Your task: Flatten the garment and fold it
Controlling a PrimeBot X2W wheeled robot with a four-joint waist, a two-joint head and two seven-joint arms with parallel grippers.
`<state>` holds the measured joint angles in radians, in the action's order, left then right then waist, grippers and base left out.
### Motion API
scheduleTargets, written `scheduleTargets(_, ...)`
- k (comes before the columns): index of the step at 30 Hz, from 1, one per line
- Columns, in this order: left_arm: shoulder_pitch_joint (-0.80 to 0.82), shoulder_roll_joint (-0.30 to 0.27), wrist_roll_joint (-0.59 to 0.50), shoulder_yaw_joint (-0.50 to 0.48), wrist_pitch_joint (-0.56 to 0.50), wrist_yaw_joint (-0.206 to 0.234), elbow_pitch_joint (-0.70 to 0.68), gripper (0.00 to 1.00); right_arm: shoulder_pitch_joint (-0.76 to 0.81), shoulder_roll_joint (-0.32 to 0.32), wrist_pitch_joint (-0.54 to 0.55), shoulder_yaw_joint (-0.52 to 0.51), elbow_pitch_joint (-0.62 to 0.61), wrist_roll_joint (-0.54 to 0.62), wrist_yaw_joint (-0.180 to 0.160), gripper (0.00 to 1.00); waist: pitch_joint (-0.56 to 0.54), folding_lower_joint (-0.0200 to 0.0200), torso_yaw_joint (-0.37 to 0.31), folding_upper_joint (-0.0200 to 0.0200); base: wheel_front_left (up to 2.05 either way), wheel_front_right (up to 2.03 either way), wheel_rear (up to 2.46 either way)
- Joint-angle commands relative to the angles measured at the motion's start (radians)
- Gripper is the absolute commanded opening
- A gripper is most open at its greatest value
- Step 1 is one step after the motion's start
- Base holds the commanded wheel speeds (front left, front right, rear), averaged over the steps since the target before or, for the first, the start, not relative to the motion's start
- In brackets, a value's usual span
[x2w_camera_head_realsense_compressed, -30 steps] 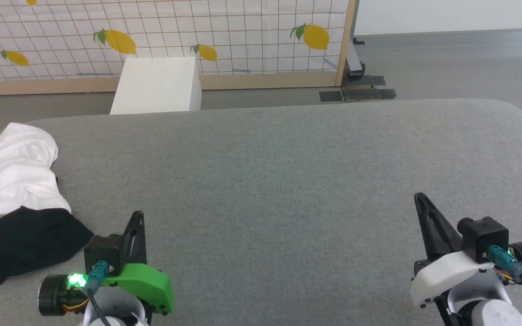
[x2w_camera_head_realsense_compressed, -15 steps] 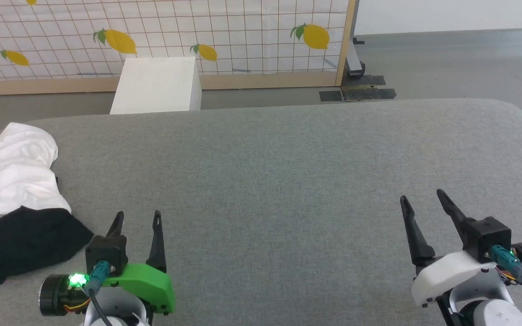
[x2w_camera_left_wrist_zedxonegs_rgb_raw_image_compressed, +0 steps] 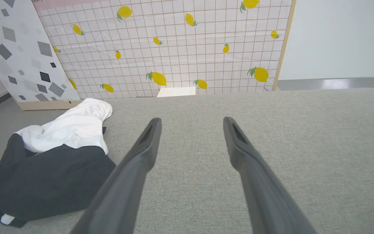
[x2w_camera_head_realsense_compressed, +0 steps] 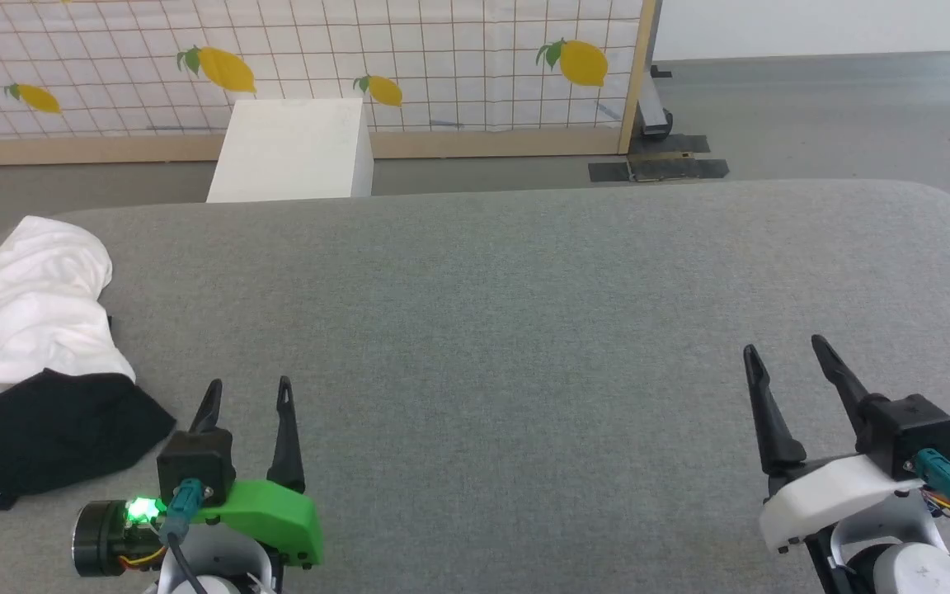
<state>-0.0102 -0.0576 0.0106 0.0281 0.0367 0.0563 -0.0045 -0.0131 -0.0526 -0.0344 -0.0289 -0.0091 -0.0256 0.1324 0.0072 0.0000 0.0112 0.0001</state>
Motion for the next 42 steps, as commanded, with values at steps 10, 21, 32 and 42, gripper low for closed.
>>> scheduleTargets(10, 0.02, -0.017, -0.007, 0.025, 0.027, 0.053, -0.017, 1.0, 0.009, 0.001, -0.028, -0.007, -0.028, -0.014, 0.0, 1.0, 0.01, 0.0, 0.04, -0.0001, 0.0, 0.0, 0.0)
scheduleTargets(21, 0.027, -0.026, -0.001, 0.038, 0.05, 0.101, -0.028, 1.0, 0.012, 0.001, -0.051, -0.004, -0.04, -0.023, -0.001, 1.0, 0.024, 0.0, 0.109, -0.0001, 0.0, 0.0, 0.0)
scheduleTargets(32, 0.03, -0.026, 0.004, 0.044, 0.073, 0.139, -0.034, 1.0, 0.018, 0.001, -0.074, 0.006, -0.053, -0.031, -0.001, 1.0, 0.035, 0.0, 0.194, -0.0001, 0.0, 0.0, 0.0)
scheduleTargets(42, 0.033, -0.025, 0.008, 0.039, 0.093, 0.166, -0.038, 1.0, 0.022, 0.001, -0.095, 0.009, -0.062, -0.036, -0.001, 1.0, 0.045, 0.0, 0.283, -0.0001, 0.0, 0.0, 0.0)
